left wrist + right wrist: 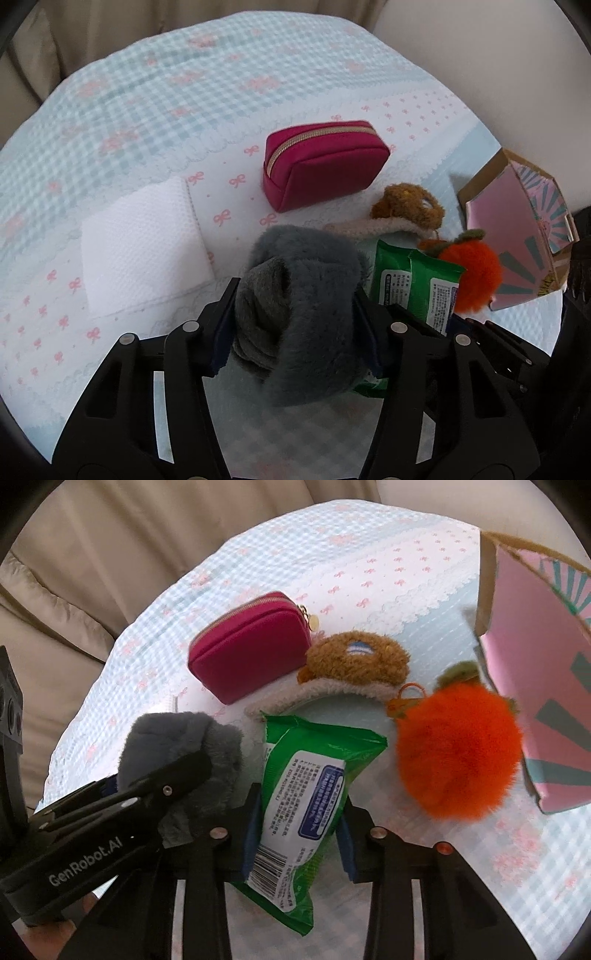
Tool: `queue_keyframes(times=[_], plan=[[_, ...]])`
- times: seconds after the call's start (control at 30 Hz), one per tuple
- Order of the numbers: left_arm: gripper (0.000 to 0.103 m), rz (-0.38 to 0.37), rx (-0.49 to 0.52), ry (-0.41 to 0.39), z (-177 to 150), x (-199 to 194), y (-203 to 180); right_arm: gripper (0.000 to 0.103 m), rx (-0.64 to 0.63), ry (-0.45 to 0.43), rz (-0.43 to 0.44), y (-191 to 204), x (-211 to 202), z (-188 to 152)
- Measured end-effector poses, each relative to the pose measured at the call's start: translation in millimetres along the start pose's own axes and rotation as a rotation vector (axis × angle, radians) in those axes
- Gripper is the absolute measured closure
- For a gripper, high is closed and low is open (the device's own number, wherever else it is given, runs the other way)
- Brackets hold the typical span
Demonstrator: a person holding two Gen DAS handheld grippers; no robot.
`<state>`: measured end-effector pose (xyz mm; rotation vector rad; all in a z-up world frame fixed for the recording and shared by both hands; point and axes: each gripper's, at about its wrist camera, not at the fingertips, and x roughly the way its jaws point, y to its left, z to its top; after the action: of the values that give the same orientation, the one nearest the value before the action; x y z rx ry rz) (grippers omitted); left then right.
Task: Organize soft objects
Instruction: 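Grasp the grey fuzzy sock with the left tool while the right tool grasps the green wipes pack, then lift and carry the grey sock and wipes pack over the box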
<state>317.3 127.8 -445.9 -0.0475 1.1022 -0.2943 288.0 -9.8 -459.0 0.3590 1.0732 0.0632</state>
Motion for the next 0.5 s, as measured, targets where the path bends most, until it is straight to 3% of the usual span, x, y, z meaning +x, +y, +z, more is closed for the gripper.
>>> queue_keyframes(times=[0.2, 0.5], plan=[[0.051, 0.002, -0.005, -0.035, 2.2, -39.0, -11.1, 0.07, -0.043, -0.017, -0.008, 7.8, -29.3, 2.2], [0.051, 0.006, 0.002, -0.118, 15.7, -126.6, -47.6, 0.07, -0.111, -0.084, -0.016, 11.2, -117.7, 14.3]])
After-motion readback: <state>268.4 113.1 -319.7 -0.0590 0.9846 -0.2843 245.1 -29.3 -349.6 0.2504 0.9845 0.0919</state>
